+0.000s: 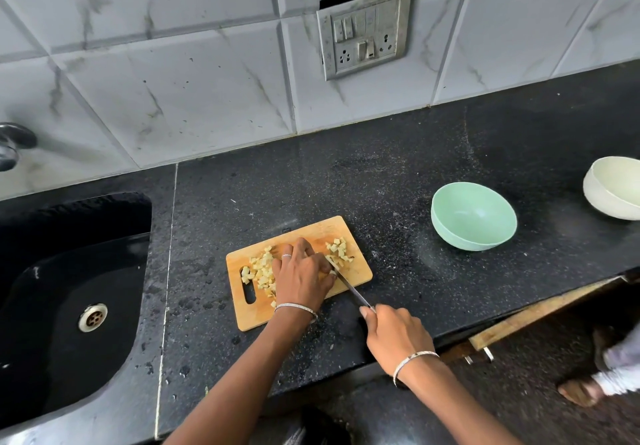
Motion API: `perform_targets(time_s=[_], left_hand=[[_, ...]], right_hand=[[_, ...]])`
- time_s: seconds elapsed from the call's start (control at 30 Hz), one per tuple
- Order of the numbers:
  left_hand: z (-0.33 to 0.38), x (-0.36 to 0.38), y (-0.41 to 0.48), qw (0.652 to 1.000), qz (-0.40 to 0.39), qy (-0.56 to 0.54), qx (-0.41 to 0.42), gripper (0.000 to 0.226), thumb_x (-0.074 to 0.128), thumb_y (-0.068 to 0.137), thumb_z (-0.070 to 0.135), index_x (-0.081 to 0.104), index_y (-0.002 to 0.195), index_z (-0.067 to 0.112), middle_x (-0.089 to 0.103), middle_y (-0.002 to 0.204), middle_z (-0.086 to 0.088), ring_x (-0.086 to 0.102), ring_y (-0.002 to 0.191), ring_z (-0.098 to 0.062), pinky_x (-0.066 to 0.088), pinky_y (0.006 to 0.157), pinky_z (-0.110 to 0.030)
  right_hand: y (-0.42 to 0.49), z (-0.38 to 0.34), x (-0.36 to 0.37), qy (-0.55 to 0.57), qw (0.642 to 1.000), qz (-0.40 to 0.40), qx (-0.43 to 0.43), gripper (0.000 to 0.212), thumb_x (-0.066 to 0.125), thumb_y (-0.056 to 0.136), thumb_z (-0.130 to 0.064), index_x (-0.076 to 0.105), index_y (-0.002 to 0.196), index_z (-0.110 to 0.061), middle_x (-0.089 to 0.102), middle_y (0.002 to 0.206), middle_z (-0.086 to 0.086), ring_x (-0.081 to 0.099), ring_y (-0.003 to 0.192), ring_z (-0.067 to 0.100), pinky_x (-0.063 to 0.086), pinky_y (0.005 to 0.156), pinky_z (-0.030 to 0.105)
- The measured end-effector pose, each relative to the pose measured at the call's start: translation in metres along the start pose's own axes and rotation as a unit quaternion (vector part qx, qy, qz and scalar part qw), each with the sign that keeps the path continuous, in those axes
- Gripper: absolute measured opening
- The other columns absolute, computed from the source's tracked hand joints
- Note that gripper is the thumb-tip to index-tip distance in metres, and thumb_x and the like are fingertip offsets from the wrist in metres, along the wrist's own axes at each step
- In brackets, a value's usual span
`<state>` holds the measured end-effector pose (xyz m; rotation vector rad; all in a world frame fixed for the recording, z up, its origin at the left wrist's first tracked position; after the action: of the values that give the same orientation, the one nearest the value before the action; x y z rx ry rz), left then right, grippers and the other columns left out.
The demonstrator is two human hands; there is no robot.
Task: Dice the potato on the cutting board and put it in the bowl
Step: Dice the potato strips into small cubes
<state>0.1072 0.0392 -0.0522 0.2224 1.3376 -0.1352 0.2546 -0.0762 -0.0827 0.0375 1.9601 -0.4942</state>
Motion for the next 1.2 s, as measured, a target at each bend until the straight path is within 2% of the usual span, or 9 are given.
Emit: perform_targets(time_s=[0.13, 0.27, 0.47, 0.63, 0.9, 1.07, 1.2], left_hand=[[-0.001, 0.001, 0.0, 1.0, 0.013, 0.008, 0.0, 0.014, 0.066, 0.079, 0.044, 0.065, 0.089, 0.034, 0.044, 0.111, 0.006, 0.042, 0.103, -0.024, 0.032, 0.08, -0.039], [-0.002, 0.0, 0.001, 1.0, 0.02, 0.017, -0.002, 0.023, 0.066, 0.077, 0.044, 0.063, 0.098, 0.038, 0.044, 0.115, 0.005, 0.042, 0.103, -0.024, 0.035, 0.08, -0.039], [-0.006, -0.001, 0.001, 1.0, 0.026, 0.008, 0.002, 0.019, 0.073, 0.072, 0.047, 0.067, 0.087, 0.036, 0.044, 0.114, 0.006, 0.04, 0.102, -0.023, 0.034, 0.08, -0.04], [-0.01, 0.0, -0.002, 1.0, 0.024, -0.01, -0.003, 0.02, 0.077, 0.07, 0.05, 0.069, 0.084, 0.037, 0.043, 0.116, 0.01, 0.036, 0.104, -0.019, 0.027, 0.076, -0.037], [-0.01, -0.002, -0.004, 0.999, 0.008, -0.04, -0.02, 0.011, 0.074, 0.077, 0.043, 0.073, 0.086, 0.038, 0.045, 0.116, 0.011, 0.034, 0.107, -0.019, 0.029, 0.082, -0.039], [-0.011, 0.001, -0.002, 0.998, -0.008, -0.052, -0.036, 0.013, 0.075, 0.076, 0.043, 0.073, 0.089, 0.041, 0.045, 0.116, 0.013, 0.035, 0.11, -0.02, 0.032, 0.088, -0.042], [-0.014, 0.002, 0.001, 0.997, -0.012, -0.062, -0.051, 0.013, 0.076, 0.073, 0.045, 0.074, 0.086, 0.042, 0.045, 0.114, 0.015, 0.036, 0.11, -0.019, 0.031, 0.089, -0.043]], right_hand=[[-0.001, 0.008, 0.0, 0.011, 1.0, -0.015, 0.015, 0.044, 0.026, 0.101, -0.053, 0.055, 0.092, -0.021, 0.065, 0.105, 0.011, 0.061, 0.101, 0.038, 0.039, 0.07, 0.038], [0.001, -0.001, -0.003, 0.041, 0.999, -0.008, 0.014, 0.047, 0.023, 0.101, -0.053, 0.056, 0.1, -0.019, 0.063, 0.106, 0.011, 0.059, 0.103, 0.038, 0.039, 0.073, 0.04], [0.003, -0.008, 0.0, 0.038, 0.999, -0.011, 0.003, 0.048, 0.022, 0.101, -0.053, 0.055, 0.101, -0.019, 0.063, 0.108, 0.012, 0.058, 0.105, 0.038, 0.041, 0.076, 0.042], [0.0, -0.005, 0.005, 0.046, 0.999, -0.015, 0.003, 0.041, 0.021, 0.101, -0.054, 0.046, 0.089, -0.025, 0.064, 0.105, 0.01, 0.06, 0.101, 0.036, 0.039, 0.072, 0.04], [-0.006, -0.006, 0.01, 0.047, 0.999, -0.012, -0.002, 0.039, 0.023, 0.101, -0.054, 0.045, 0.087, -0.026, 0.065, 0.102, 0.008, 0.061, 0.1, 0.035, 0.037, 0.069, 0.039], [-0.01, -0.009, 0.003, 0.019, 1.0, 0.021, -0.008, 0.04, 0.026, 0.102, -0.051, 0.052, 0.099, -0.021, 0.066, 0.101, 0.007, 0.063, 0.1, 0.035, 0.035, 0.066, 0.036], [-0.003, -0.006, 0.008, 0.046, 0.999, -0.001, -0.01, 0.036, 0.027, 0.101, -0.053, 0.044, 0.086, -0.025, 0.066, 0.098, 0.008, 0.063, 0.097, 0.036, 0.035, 0.065, 0.037]])
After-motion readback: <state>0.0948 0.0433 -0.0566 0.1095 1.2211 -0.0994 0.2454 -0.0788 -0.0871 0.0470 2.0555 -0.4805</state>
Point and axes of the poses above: each hand's wrist, its own y-axis towards the middle knuckle, its own x-axis out of the palm, z = x × y, the point moved 10 cm from there along y, towards the middle knuckle
